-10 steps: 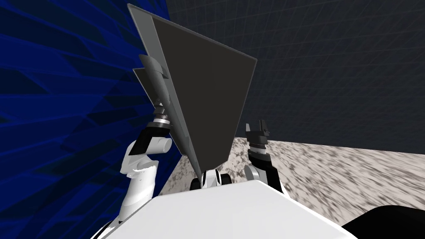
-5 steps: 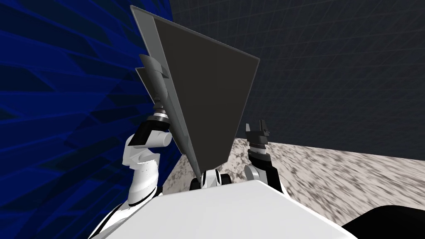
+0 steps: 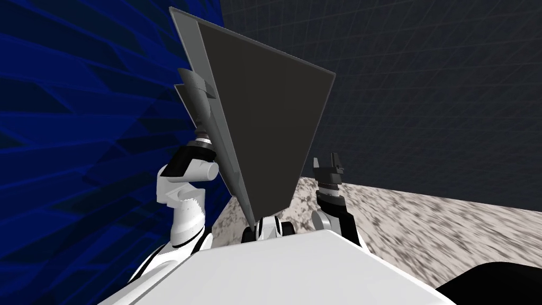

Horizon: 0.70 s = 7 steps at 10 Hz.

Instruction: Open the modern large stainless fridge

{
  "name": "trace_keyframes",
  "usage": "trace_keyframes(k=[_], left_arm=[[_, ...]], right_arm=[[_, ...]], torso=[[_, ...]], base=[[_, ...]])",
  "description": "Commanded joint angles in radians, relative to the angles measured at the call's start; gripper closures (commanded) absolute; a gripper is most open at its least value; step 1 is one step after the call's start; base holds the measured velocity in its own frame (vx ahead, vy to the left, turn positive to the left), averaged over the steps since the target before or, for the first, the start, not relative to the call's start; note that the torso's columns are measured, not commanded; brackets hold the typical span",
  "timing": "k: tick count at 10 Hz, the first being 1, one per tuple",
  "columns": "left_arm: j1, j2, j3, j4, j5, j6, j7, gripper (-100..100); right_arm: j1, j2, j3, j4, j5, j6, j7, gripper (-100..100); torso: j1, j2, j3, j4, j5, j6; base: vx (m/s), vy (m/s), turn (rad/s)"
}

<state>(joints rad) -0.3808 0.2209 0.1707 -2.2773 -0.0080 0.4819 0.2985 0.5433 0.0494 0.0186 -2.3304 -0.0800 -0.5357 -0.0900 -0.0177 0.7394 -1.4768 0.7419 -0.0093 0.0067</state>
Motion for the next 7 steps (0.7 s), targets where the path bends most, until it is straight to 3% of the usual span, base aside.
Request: trace_keyframes(k=[1, 3, 4, 5, 7], left_arm=[[-0.053, 0.0, 0.003, 0.0, 0.001, 0.061, 0.013, -100], [-0.117, -0.002, 0.02, 0.008, -0.003, 0.133, 0.032, -100], [-0.118, -0.002, 0.02, 0.008, -0.003, 0.141, 0.032, -100], [-0.152, -0.003, 0.038, 0.016, -0.008, 0.183, 0.049, -100], [-0.182, -0.003, 0.038, 0.016, -0.008, 0.219, 0.049, -100]], right_arm=[[0.0, 0.0, 0.0, 0.0, 0.0, 0.0, 0.0, 0], [0.0, 0.0, 0.0, 0.0, 0.0, 0.0, 0.0, 0], [0.0, 0.0, 0.0, 0.0, 0.0, 0.0, 0.0, 0], [0.0, 0.0, 0.0, 0.0, 0.0, 0.0, 0.0, 0], [0.0, 0.0, 0.0, 0.0, 0.0, 0.0, 0.0, 0]], torso=[[-0.002, 0.0, -0.001, 0.0, -0.001, 0.001], [-0.004, -0.001, -0.001, 0.0, -0.002, 0.002], [-0.006, -0.001, -0.002, 0.001, -0.004, 0.003], [-0.007, 0.0, -0.001, 0.001, -0.005, 0.004], [-0.01, 0.0, -0.001, 0.002, -0.006, 0.005]], base=[[0.006, -0.019, 0.014], [0.015, -0.036, 0.057], [0.005, -0.014, -0.004], [0.012, -0.037, 0.054], [0.007, -0.03, 0.039]])
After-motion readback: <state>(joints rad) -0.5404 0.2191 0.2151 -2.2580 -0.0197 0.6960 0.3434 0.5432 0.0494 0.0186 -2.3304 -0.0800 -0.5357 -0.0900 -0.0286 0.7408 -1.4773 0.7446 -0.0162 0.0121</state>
